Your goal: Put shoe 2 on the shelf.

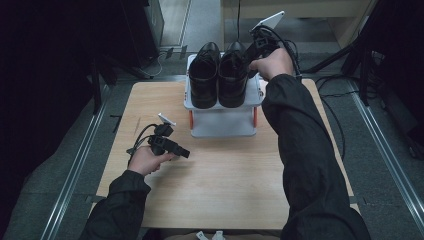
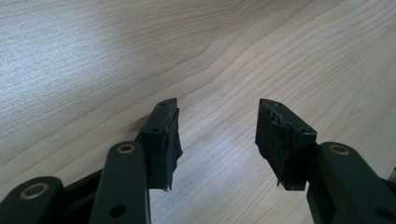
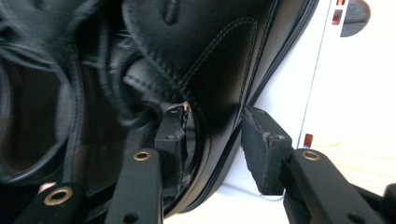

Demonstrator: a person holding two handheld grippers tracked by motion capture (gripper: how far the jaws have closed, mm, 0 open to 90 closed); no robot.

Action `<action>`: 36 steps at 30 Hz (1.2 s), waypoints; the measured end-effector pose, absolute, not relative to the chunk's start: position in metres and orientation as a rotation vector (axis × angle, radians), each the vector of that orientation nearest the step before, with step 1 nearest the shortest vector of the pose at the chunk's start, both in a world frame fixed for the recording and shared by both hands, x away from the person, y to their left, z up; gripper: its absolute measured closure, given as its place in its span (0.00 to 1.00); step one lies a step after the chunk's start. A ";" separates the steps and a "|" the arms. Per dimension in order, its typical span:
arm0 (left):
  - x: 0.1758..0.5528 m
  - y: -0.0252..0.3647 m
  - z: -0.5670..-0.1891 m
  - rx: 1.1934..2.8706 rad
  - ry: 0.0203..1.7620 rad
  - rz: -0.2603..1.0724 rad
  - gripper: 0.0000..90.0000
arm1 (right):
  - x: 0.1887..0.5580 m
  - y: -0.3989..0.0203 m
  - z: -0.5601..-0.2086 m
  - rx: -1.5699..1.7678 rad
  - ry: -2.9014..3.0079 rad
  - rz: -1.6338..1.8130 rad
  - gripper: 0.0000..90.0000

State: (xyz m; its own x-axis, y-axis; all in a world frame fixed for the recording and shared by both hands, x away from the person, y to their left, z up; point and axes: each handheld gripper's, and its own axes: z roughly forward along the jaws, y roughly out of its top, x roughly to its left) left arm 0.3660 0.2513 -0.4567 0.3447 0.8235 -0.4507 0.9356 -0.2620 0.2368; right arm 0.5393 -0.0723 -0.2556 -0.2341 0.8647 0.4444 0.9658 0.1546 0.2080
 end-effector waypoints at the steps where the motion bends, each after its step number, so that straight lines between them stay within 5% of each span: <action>1: 0.366 0.251 -0.457 2.155 1.536 -0.327 0.54 | 0.539 -0.074 -0.253 -1.780 -2.209 -0.680 0.68; 18: 0.367 0.254 -0.458 2.154 1.550 -0.308 0.54 | 0.527 -0.112 -0.231 -1.739 -2.201 -0.746 0.67; 36: 0.368 0.256 -0.459 2.152 1.550 -0.303 0.53 | 0.515 -0.147 -0.267 -1.720 -2.243 -0.713 0.68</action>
State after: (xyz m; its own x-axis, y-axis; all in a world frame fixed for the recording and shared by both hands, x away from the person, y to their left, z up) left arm 0.3682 0.2565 -0.4586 0.3378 0.8335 -0.4373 0.9368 -0.2528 0.2419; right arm 0.5154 -0.1472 -0.2675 -0.2869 0.8416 0.4577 0.9514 0.1944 0.2389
